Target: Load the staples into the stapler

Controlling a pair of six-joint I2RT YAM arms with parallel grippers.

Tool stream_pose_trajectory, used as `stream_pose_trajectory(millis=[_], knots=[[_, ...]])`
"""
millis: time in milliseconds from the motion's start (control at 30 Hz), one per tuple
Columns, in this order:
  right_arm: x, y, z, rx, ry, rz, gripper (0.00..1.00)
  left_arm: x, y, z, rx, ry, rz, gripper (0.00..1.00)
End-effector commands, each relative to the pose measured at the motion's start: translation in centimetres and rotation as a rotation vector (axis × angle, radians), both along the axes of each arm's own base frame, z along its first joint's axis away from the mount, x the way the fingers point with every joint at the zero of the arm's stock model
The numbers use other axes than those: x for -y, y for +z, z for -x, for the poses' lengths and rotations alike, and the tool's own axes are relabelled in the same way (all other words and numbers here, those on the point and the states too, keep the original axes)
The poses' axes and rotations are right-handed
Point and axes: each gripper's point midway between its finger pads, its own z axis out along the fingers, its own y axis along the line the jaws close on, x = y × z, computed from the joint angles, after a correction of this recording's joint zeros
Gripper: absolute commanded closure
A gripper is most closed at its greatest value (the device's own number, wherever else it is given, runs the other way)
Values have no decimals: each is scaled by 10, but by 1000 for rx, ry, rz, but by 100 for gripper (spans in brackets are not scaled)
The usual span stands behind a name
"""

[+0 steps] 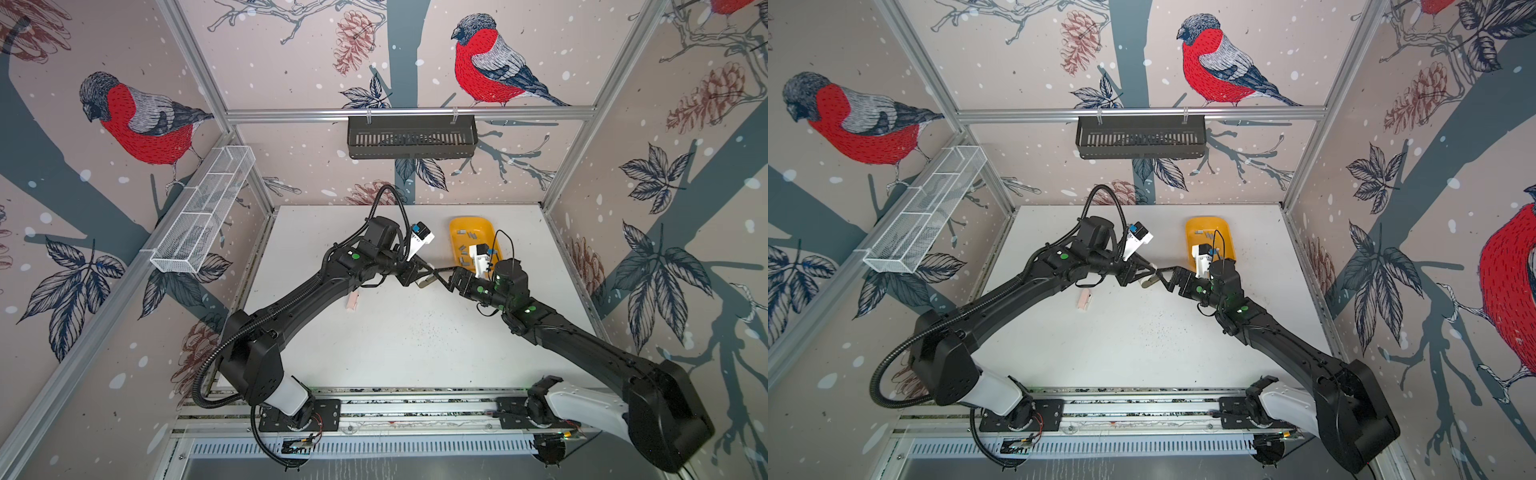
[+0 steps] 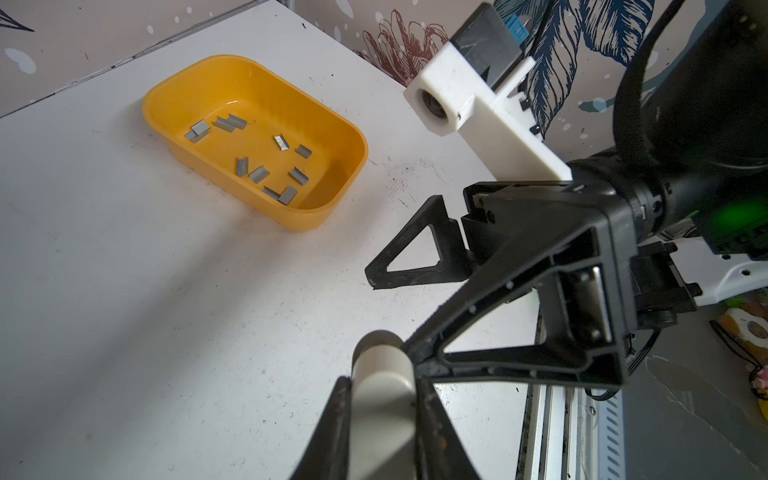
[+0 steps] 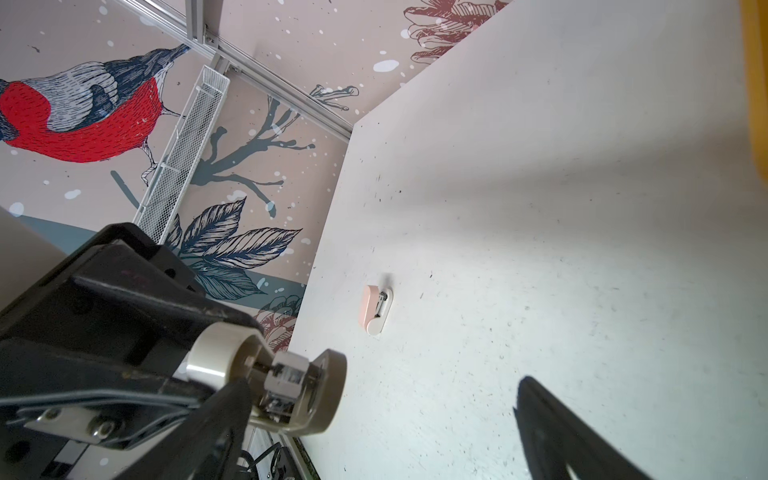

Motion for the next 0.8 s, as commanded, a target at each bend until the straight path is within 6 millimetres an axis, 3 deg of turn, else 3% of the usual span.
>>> stream_pose_trajectory(millis=[0, 367, 767], knots=[[-3, 9, -4, 30, 0, -24, 0, 4, 12, 3, 29, -28, 35, 100], [4, -15, -6, -38, -37, 38, 0, 4, 16, 5, 32, -33, 48, 100], [-13, -29, 5, -51, 8, 121, 0, 4, 17, 3, 32, -22, 50, 100]])
